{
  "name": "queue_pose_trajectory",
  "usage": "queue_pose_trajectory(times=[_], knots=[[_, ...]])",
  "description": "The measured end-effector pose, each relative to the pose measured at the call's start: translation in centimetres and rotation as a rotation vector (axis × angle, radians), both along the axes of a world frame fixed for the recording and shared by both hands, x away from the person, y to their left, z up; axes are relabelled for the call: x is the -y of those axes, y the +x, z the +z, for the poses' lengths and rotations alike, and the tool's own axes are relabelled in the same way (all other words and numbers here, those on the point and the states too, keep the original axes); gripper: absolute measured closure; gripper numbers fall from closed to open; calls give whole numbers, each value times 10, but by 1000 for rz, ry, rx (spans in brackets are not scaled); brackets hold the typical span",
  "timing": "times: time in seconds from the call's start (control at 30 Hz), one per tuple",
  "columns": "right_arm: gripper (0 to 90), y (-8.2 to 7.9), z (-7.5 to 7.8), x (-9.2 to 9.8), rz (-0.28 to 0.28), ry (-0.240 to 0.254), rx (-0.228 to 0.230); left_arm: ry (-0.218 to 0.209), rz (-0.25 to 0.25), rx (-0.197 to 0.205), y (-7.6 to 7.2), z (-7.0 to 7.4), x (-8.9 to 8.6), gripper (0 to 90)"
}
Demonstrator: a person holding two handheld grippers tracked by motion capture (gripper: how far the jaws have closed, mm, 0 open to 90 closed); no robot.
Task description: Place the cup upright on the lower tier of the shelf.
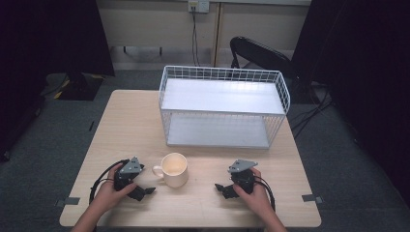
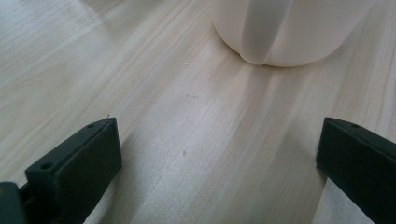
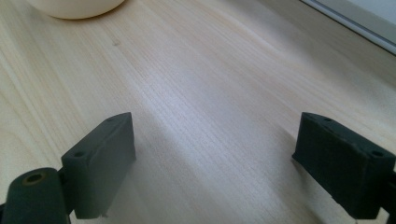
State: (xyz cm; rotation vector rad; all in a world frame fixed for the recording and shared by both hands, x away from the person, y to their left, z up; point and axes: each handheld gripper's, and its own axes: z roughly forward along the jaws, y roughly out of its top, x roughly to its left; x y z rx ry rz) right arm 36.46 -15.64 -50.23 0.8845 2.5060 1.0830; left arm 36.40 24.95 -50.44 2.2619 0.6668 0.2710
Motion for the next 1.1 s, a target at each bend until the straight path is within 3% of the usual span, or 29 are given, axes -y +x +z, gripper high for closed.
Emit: queue_pose_trajectory(times=[0.7,0.8,0.83,0.93,1.0,1.1], knots=[[112,3,0,0,-2,3,-5,-5,10,-2,-1,0,0,0],[112,2,0,0,-4,3,-3,2,7,-19,-3,2,0,0],[112,2,0,0,-6,2,-3,3,18,-50,-2,4,1,0],[112,2,0,0,-6,2,-3,17,18,-55,-3,5,3,1],[112,2,0,0,-6,2,-3,25,10,-59,-3,7,4,39],[112,2,0,0,-6,2,-3,8,4,-67,-4,11,5,190]])
